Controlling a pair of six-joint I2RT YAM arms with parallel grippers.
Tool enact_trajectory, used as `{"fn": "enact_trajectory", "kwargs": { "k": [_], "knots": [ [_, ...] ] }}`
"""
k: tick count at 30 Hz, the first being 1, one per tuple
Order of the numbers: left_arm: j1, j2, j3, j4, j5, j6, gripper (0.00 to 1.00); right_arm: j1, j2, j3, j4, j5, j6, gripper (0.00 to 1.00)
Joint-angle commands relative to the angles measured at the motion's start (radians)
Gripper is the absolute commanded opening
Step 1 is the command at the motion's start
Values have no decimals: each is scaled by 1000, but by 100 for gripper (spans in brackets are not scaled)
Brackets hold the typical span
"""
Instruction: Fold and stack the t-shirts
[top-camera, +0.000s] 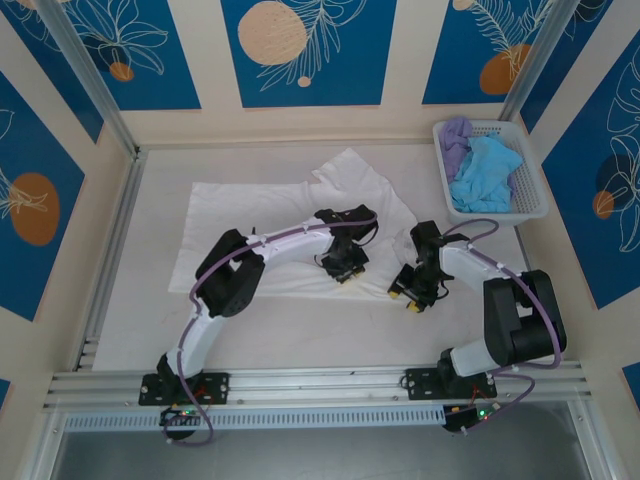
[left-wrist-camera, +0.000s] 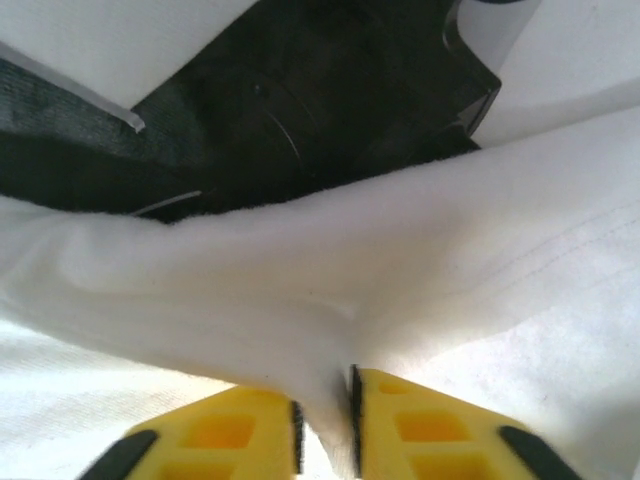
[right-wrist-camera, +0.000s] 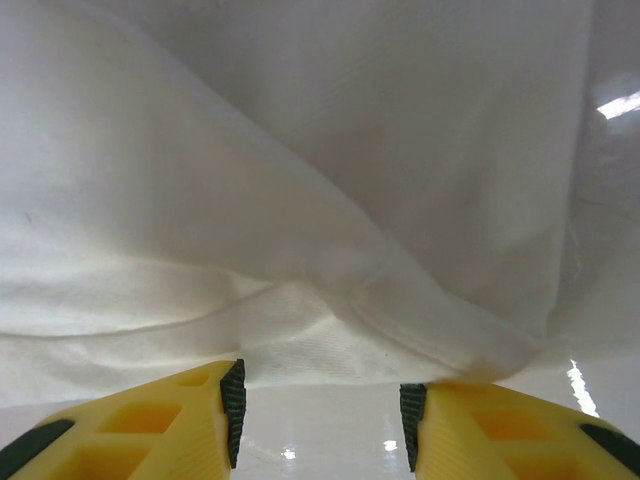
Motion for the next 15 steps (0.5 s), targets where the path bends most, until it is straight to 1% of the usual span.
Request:
{"fn": "enact_trajectory", "kwargs": {
  "k": [1, 4, 8, 15],
  "knots": [
    [11, 9, 23, -54, -3, -31, 11, -5, 12, 8, 2, -22, -16, 47],
    [28, -4, 11, -55, -13, -25, 7, -5, 20, 4, 0, -15, -16, 46],
    [59, -24, -1, -47, -20, -6, 7, -7, 43, 6, -13, -6, -16, 43],
    [111, -33, -22, -2, 8, 3, 7, -7, 80, 18, -31, 6, -16, 42]
  ]
}}
